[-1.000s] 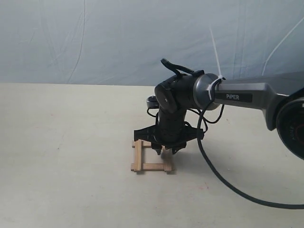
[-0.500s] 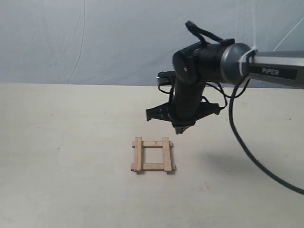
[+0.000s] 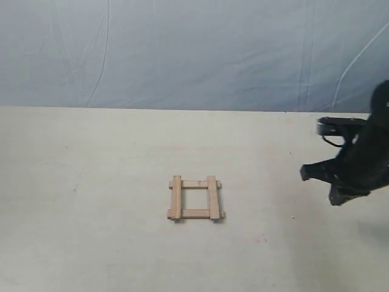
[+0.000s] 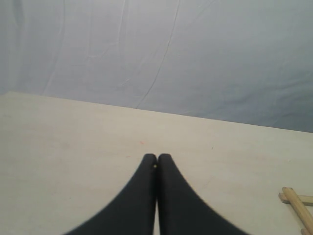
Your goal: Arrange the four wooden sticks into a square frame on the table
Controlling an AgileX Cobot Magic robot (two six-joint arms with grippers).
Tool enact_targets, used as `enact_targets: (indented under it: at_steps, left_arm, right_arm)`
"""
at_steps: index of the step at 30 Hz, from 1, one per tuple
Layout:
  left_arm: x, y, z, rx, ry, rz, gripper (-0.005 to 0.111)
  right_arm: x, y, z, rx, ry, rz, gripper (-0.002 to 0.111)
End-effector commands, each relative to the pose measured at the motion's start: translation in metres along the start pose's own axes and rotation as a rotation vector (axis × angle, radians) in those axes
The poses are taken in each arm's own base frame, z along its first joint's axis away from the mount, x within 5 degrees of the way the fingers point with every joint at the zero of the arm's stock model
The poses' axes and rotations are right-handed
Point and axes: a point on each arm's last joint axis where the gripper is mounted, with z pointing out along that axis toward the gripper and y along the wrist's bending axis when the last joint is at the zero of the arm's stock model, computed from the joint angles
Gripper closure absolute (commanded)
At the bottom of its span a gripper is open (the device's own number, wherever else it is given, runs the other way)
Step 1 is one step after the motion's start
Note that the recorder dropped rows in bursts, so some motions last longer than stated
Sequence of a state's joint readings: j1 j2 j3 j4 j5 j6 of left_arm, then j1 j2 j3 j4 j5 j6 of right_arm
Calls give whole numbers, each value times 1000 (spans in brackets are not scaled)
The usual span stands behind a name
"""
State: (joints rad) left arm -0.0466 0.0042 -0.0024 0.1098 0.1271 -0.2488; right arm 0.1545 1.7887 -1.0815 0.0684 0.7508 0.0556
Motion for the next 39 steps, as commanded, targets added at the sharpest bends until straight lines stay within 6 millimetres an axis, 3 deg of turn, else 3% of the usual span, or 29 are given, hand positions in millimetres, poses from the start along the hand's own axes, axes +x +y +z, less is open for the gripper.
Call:
enact_targets:
  at_steps: [1, 13, 22, 29, 34, 39]
  left_arm:
    - [1, 0, 0, -2, -2, -1, 107]
    - [1, 0, 0, -2, -2, -1, 107]
    - [1, 0, 0, -2, -2, -1, 107]
    - [1, 0, 0, -2, -2, -1, 107]
    - [1, 0, 0, -2, -2, -1, 107]
    - [1, 0, 0, -2, -2, -1, 107]
  right_arm:
    - [28, -30, -19, 16, -173, 60, 109]
    - [113, -35, -74, 35, -769, 44, 109]
    - [171, -34, -98, 26, -1044, 37, 109]
    - [207, -35, -92, 20, -1149, 37, 109]
    - [229, -36, -75, 19, -1200, 35, 109]
    - [239, -36, -75, 15, -1226, 32, 109]
